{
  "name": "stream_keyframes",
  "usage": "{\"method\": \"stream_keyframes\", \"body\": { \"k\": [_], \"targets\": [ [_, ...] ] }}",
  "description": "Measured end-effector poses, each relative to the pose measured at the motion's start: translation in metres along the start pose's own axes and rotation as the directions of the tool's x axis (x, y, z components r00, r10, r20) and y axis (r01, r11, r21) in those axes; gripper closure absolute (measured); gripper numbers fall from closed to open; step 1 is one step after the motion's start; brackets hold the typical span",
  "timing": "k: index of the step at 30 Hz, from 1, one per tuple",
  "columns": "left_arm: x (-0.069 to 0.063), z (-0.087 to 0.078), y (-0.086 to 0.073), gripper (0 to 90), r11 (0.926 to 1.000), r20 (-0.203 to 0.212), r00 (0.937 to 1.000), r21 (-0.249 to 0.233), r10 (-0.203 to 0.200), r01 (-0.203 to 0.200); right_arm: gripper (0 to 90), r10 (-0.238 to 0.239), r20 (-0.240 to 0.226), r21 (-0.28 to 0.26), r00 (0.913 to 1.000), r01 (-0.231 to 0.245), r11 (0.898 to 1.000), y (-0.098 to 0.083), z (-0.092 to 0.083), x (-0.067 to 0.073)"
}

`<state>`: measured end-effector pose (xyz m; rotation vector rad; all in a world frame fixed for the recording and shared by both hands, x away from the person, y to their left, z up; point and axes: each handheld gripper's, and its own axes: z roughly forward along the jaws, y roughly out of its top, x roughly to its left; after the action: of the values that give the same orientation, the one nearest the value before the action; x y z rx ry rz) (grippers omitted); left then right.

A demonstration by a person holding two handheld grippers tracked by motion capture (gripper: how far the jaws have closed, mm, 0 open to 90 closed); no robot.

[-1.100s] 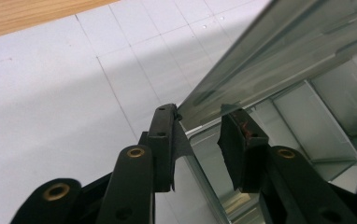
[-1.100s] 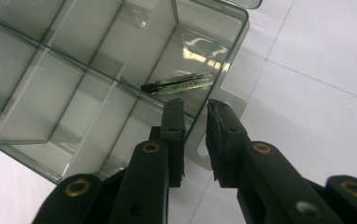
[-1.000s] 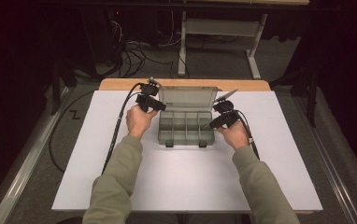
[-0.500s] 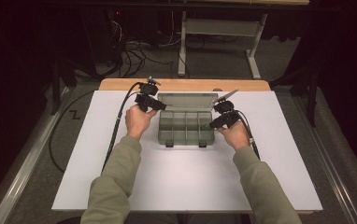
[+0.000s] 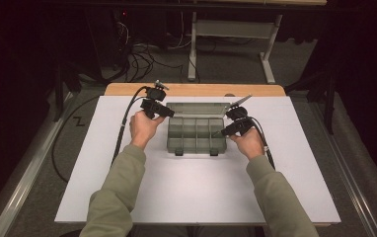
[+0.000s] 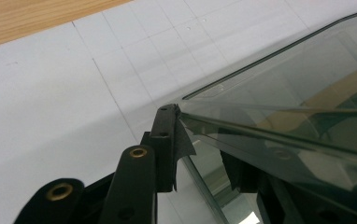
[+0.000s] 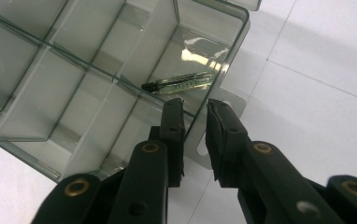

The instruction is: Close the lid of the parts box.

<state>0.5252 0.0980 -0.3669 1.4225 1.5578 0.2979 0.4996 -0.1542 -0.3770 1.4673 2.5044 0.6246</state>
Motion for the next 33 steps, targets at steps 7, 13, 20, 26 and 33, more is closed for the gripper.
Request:
{"method": "stream_keyframes", "body": {
  "k": [7, 13, 20, 26, 33],
  "targets": [
    [0.002, -0.006, -0.004, 68.8, 0.9998, 0.009, 0.9998, -0.002, -0.018, 0.018, 78.4, 0.002, 0.008, -0.006, 1.0, -0.002, 1.0, -0.001, 0.0, 0.001],
    [0.003, -0.006, -0.006, 69.1, 0.9999, 0.011, 0.9998, -0.002, -0.014, 0.014, 78.2, -0.006, 0.007, -0.023, 1.0, 0.006, 1.0, -0.003, 0.0, 0.001],
    [0.007, -0.003, -0.009, 69.2, 0.9996, 0.02, 0.9994, -0.005, -0.029, 0.029, 77.9, -0.001, -0.011, -0.043, 0.9999, 0.001, 0.999, -0.006, 0.0, -0.002],
    [0.011, -0.001, -0.012, 69.6, 0.9991, 0.029, 0.9987, -0.008, -0.042, 0.042, 77.4, -0.039, 0.016, -0.068, 0.9991, 0.04, 0.997, -0.008, 0.001, 0.001],
    [0.011, 0.0, -0.014, 69.7, 0.9993, 0.025, 0.999, -0.004, -0.037, 0.037, 69.7, -0.063, -0.029, -0.095, 0.9976, 0.06, 0.994, -0.011, 0.0, -0.002]
  ]
}}
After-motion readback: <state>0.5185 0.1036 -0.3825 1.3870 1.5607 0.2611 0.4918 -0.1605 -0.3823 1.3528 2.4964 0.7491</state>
